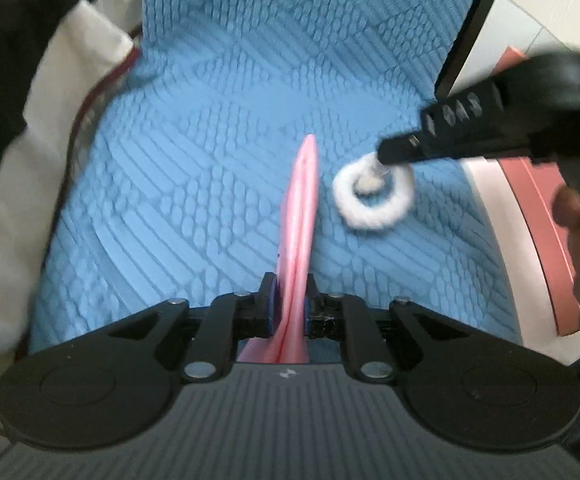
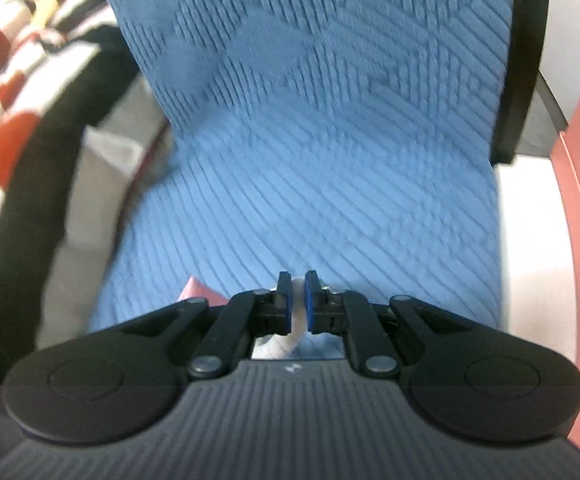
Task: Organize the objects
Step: 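Grasp the white fluffy keyring from the seat with the right tool, then carry the white keyring over the pink bundle held in the left tool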
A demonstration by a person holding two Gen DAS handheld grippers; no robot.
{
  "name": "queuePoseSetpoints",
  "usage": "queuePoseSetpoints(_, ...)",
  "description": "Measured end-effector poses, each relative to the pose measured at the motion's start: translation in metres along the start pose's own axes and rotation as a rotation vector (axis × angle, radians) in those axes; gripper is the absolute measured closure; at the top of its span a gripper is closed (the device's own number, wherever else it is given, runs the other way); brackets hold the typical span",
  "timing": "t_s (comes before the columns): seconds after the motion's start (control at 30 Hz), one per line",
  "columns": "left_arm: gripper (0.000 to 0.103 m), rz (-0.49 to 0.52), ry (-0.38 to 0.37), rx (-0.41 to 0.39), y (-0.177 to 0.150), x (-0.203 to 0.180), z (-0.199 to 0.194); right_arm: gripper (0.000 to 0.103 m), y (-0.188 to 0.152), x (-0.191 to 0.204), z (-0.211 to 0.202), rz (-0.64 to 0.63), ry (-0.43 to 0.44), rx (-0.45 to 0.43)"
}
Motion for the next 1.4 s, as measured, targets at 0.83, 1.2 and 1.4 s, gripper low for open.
queuePoseSetpoints(0.83,0.089,0.096,0.054,-0.104,0.012,-0.016,0.004,0.091,-0.003,-0.018,0.019,-0.130,-0.007,0.012)
queuePoseSetpoints(1.2,0.089,0.130,0.027,-0.272,0.011,-0.038,-0.037,0.091,0.003,-0.034,-0.055,0.011,0.066,-0.128)
queuePoseSetpoints(1.4,0.089,0.159,-0.019,-0.371,0.004,-0.054,-0.066,0.091,0.008,-0.028,-0.109,0.035,0.066,-0.195)
Point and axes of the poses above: each gripper's, at about its wrist camera, not at the fingertips, and z roughly the way its jaws point, x to its left, y to its top, the point moved 6 cm from there along z, roughly the way its jaws point, and after that the axes turned 12 degrees about x, right-handed, at the moved point
